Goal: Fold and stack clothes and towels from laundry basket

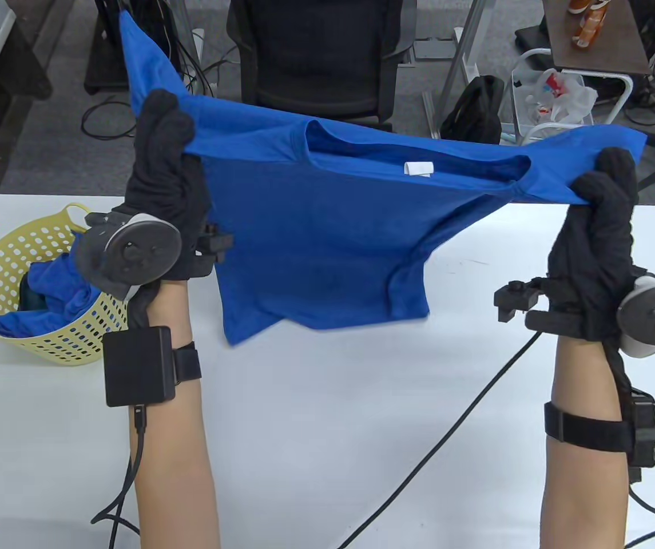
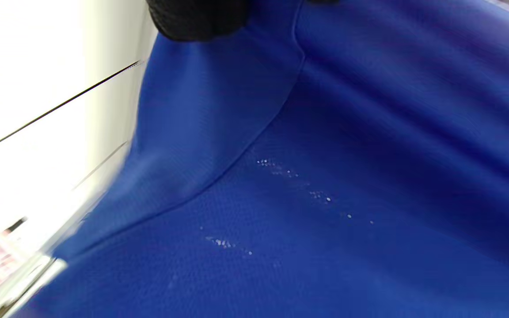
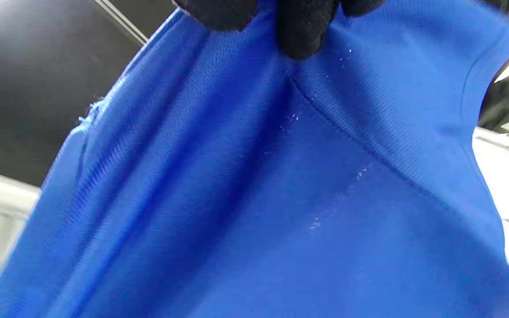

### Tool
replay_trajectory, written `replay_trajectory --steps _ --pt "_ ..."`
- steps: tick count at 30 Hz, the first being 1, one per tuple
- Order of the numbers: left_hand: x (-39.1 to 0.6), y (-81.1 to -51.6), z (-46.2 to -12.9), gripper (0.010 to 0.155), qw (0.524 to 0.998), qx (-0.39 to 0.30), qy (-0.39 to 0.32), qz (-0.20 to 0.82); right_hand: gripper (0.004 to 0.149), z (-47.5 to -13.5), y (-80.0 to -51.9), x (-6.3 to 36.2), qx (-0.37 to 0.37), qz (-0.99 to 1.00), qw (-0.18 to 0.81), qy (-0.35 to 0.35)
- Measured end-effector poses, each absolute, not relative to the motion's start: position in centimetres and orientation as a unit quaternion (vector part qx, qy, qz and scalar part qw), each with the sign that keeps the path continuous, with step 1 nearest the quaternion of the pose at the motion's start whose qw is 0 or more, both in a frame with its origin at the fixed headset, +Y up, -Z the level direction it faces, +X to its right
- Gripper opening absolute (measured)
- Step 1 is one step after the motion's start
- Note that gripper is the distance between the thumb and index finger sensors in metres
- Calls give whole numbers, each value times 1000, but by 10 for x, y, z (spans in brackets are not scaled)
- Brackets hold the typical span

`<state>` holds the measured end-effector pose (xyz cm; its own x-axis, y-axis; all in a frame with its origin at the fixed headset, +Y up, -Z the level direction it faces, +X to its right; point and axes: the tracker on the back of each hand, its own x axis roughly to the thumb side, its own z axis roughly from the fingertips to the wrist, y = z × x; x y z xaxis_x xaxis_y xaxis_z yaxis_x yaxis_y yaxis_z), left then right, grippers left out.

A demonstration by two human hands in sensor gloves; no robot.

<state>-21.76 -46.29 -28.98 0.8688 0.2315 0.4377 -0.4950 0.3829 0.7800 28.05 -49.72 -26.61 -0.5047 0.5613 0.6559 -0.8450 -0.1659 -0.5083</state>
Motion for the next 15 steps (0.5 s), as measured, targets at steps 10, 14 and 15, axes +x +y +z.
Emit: replay_trajectory --steps 10,14,15 --pt "-225 -647 -231 48 973 193 -124 40 40 -243 -662 302 148 919 358 -80" --pt "-219 -712 -209 48 988 46 -141 52 40 -225 -712 299 108 946 305 31" --pt "-217 -719 -204 48 988 26 -139 57 40 -223 -716 299 104 946 306 35"
